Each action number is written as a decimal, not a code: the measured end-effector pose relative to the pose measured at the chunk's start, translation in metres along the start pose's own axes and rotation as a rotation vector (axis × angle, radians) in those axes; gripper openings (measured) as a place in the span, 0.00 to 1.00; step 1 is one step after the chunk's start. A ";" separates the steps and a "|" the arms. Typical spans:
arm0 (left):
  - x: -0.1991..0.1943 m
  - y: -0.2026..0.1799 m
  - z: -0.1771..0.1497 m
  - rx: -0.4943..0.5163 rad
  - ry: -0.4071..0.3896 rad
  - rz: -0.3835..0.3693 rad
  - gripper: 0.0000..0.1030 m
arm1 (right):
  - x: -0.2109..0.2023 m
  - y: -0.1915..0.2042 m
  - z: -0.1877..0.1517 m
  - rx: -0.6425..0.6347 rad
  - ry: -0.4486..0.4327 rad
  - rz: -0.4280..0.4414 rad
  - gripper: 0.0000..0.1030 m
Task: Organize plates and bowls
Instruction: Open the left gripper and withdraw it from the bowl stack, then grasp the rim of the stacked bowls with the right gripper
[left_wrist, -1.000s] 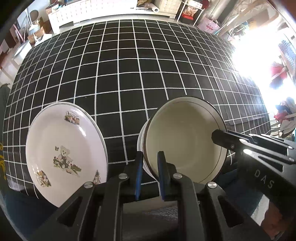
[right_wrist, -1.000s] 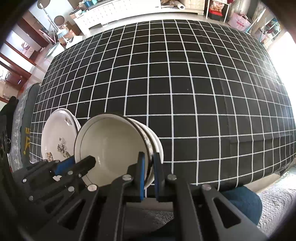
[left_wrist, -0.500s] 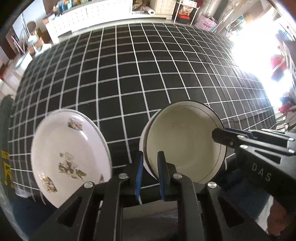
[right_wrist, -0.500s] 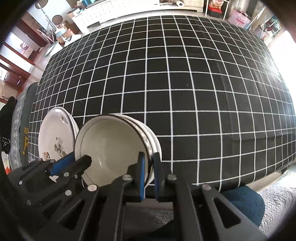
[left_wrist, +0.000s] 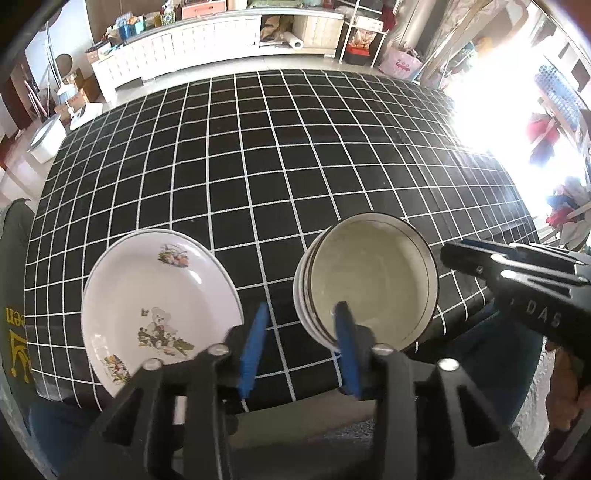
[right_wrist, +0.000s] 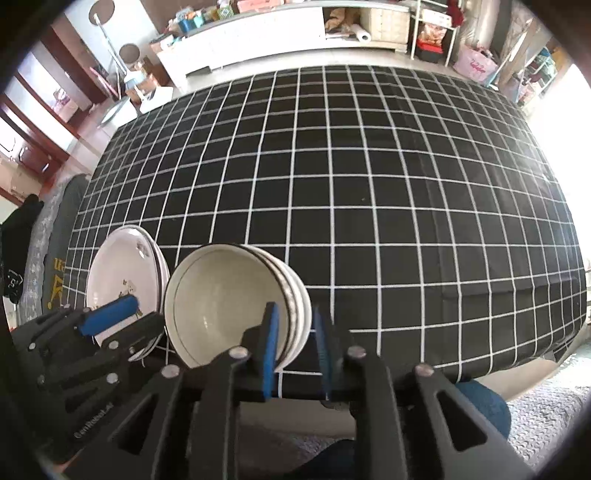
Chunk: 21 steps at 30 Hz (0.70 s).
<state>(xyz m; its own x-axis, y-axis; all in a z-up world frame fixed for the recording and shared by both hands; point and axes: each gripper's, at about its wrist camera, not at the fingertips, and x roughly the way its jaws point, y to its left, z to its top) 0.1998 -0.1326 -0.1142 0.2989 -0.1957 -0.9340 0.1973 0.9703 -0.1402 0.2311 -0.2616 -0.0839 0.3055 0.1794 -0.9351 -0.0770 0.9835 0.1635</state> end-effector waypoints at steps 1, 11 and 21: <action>-0.004 0.001 -0.002 0.004 -0.008 -0.005 0.38 | -0.003 -0.002 -0.002 0.007 -0.016 -0.001 0.41; -0.015 0.023 -0.031 0.006 -0.075 -0.126 0.55 | -0.014 -0.014 -0.023 0.076 -0.106 0.047 0.70; 0.020 0.031 -0.022 0.035 -0.022 -0.203 0.58 | 0.024 -0.019 -0.027 0.185 -0.021 0.097 0.75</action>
<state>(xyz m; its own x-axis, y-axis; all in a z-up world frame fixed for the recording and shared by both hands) 0.1909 -0.1036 -0.1441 0.2698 -0.3904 -0.8802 0.2880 0.9050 -0.3132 0.2144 -0.2764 -0.1178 0.3255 0.2721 -0.9056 0.0684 0.9484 0.3095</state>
